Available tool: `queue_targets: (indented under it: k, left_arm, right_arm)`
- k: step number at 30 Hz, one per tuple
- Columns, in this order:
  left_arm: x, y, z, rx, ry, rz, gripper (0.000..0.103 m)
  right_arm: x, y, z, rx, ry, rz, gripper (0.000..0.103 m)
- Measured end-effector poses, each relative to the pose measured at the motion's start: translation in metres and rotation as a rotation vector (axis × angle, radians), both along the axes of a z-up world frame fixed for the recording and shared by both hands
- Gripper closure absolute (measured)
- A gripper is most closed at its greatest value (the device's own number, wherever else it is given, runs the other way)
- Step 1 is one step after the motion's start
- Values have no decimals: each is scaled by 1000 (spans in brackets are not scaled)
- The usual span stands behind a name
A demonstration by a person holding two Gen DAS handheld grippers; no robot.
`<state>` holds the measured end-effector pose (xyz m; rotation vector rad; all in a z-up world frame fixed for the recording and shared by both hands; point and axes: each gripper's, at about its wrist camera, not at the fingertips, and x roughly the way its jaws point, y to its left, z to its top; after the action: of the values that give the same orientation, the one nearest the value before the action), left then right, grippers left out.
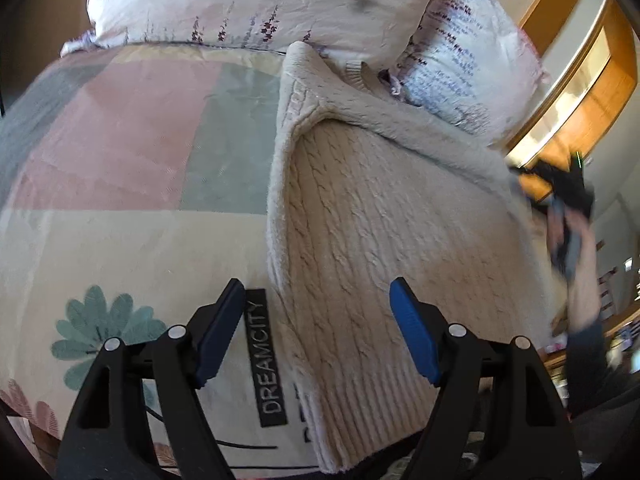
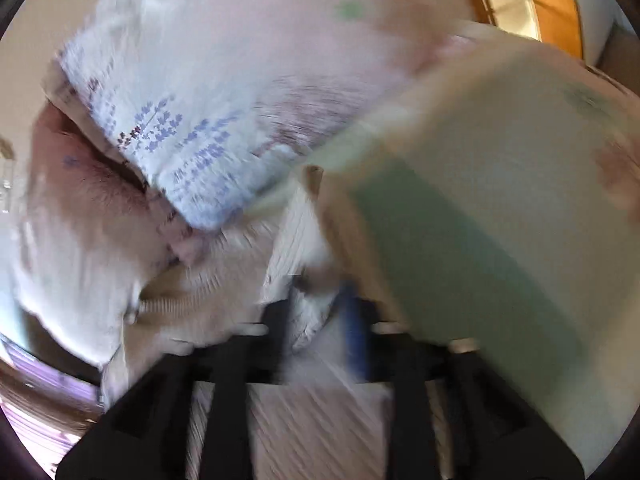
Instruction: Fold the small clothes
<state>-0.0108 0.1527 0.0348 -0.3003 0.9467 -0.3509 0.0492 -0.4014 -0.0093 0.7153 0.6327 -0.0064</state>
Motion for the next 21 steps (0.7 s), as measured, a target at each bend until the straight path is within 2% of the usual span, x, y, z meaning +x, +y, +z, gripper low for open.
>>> queue_targets:
  k: [1, 2, 3, 4, 5, 6, 8, 9, 10, 12, 14, 15, 16, 19, 21]
  left_arm:
    - [-1, 1, 0, -29, 4, -8, 32]
    - [-3, 2, -1, -60, 10, -18, 41]
    - [-5, 2, -3, -105, 29, -32, 44]
    - [-6, 1, -4, -121, 35, -35, 46]
    - [-9, 0, -4, -124, 36, -39, 48]
    - [-10, -2, -4, -123, 38, -45, 49]
    - [-14, -6, -5, -125, 47, -56, 56]
    - [-18, -8, -5, -128, 49, -61, 58]
    - [-21, -11, -5, -136, 58, -68, 64]
    - [-24, -15, -8, -163, 81, -75, 69]
    - [-27, -21, -9, -151, 89, -76, 82]
    - [-26, -23, -9, -141, 84, -75, 85]
    - [-24, -25, -7, -138, 75, -78, 95]
    - [-4, -22, 3, -222, 61, -97, 97]
    - [24, -16, 25, -247, 9, -92, 97]
  right_arm:
    - [-20, -6, -3, -10, -7, 12, 25]
    - [-36, -9, -7, -19, 4, 37, 27]
    - [-50, -13, -14, -6, 24, 69, 36]
    - [-71, -18, -27, 45, 53, 121, 43]
    - [-84, -19, -37, 92, 75, 170, 46]
    - [-97, -19, -47, 132, 92, 214, 56]
    - [-122, -13, -53, 133, 87, 287, 60]
    - [-130, -7, -56, 152, 90, 339, 60]
    - [-139, 5, -62, 210, 102, 441, 63]
    - [-147, 21, -68, 238, 113, 532, 69]
    - [-149, 35, -74, 235, 125, 604, 94]
    - [-146, 38, -74, 234, 113, 619, 97]
    - [-142, 38, -71, 246, 89, 627, 97]
    - [-120, 26, -36, 289, -63, 612, 97]
    - [-106, 19, -11, 284, -162, 596, 97]
